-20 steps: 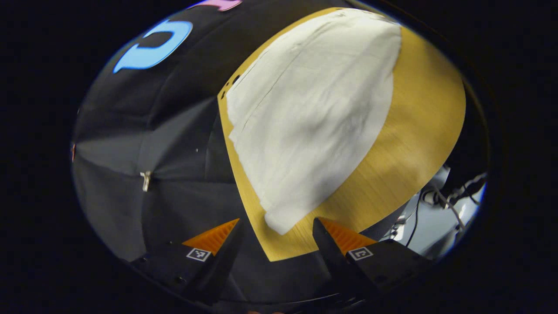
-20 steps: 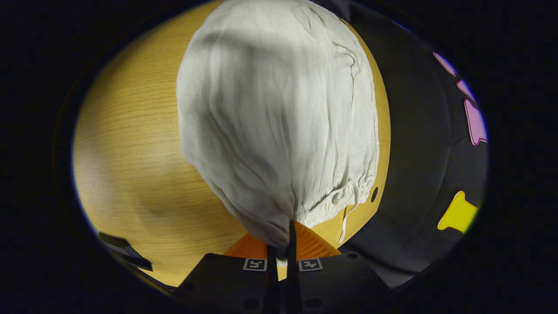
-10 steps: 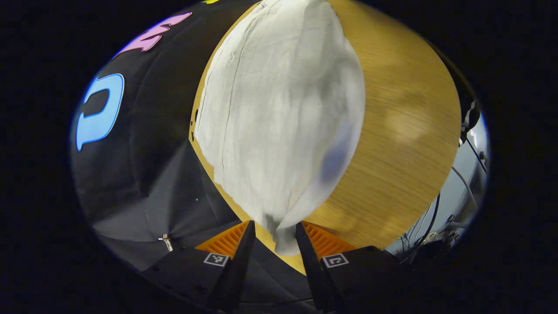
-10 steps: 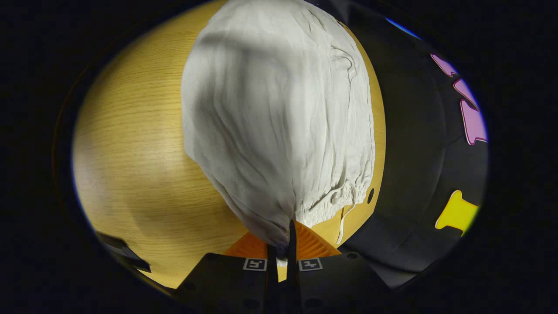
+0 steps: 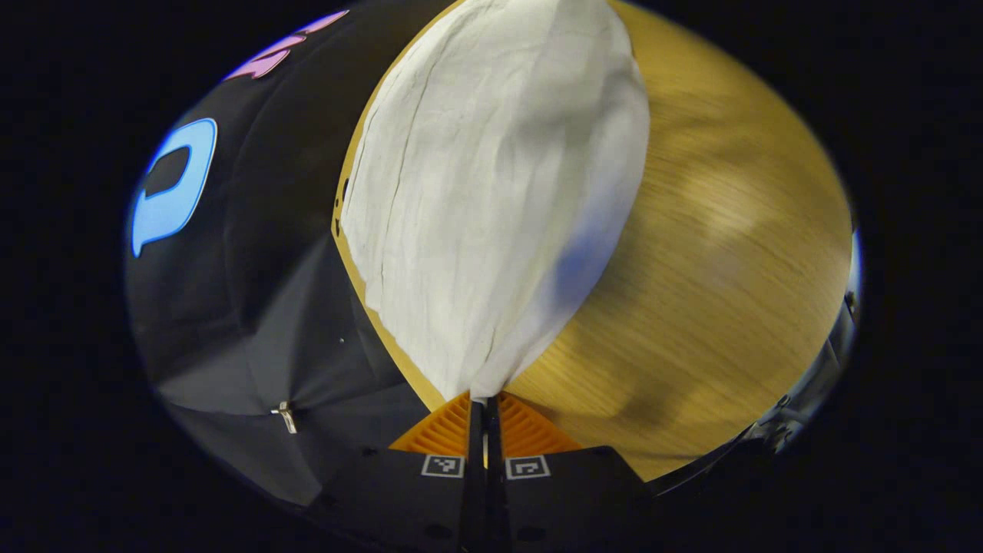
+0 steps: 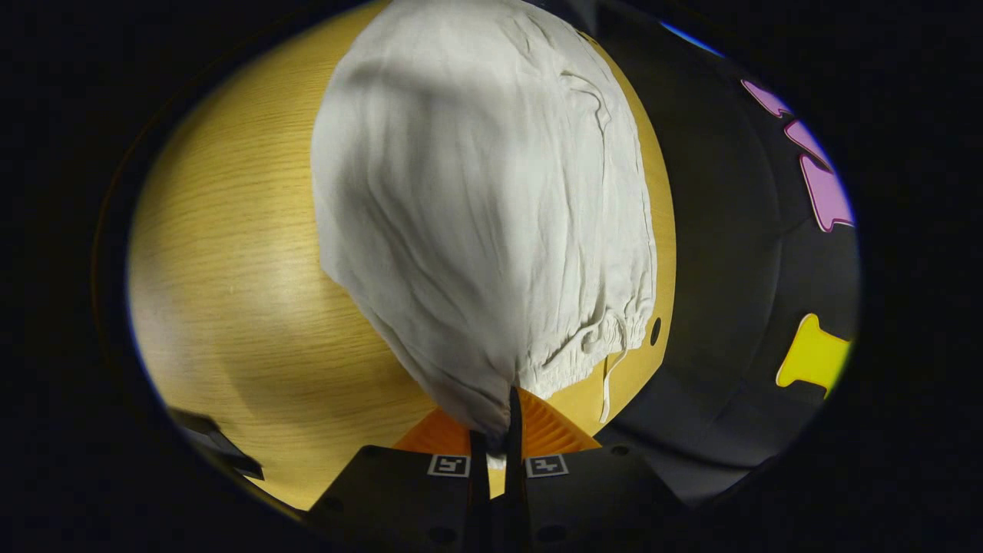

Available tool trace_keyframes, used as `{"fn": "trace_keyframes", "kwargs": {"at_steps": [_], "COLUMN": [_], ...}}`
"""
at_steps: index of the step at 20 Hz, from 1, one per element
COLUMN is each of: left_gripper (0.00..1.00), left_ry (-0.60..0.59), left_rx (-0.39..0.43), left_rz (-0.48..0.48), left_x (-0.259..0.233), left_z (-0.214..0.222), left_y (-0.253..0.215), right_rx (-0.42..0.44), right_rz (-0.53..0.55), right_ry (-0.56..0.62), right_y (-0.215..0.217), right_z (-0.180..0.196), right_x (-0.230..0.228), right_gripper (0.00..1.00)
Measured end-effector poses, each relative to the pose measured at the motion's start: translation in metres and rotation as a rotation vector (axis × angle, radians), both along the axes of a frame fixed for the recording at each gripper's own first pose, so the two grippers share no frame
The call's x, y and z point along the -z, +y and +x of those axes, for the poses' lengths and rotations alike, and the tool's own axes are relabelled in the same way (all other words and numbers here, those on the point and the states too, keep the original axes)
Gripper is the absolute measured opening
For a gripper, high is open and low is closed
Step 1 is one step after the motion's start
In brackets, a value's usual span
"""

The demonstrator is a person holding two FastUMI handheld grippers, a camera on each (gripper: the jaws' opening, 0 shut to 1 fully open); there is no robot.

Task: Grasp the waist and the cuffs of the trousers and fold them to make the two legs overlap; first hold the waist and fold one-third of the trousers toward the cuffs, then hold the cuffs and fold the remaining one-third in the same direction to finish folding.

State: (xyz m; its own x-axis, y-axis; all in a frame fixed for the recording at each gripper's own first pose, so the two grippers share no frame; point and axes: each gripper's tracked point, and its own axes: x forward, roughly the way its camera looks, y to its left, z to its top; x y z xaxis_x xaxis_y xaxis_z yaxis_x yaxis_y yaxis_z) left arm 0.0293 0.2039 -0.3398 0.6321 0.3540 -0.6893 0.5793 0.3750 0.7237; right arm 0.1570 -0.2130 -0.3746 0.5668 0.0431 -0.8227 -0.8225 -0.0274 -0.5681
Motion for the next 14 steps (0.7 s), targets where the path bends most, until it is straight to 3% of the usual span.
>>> {"fn": "trace_keyframes", "kwargs": {"at_steps": [3,8,14], "left_gripper": [0.05,0.06,0.06], "left_ry": [0.015,-0.117,-0.248], "left_rx": [-0.026,-0.03,0.016], "left_rz": [-0.049,-0.07,-0.052], "left_x": [-0.005,-0.046,-0.103], "left_z": [0.004,0.033,0.091], "left_y": [-0.003,-0.004,-0.003], "right_rx": [0.016,0.074,0.18], "right_rz": [-0.015,0.014,0.115], "right_ry": [-0.008,-0.061,-0.179], "right_y": [-0.003,0.002,0.006], "right_z": [0.0,0.001,0.029], "right_x": [0.0,-0.023,-0.062], "right_gripper": [0.11,0.11,0.11]}}
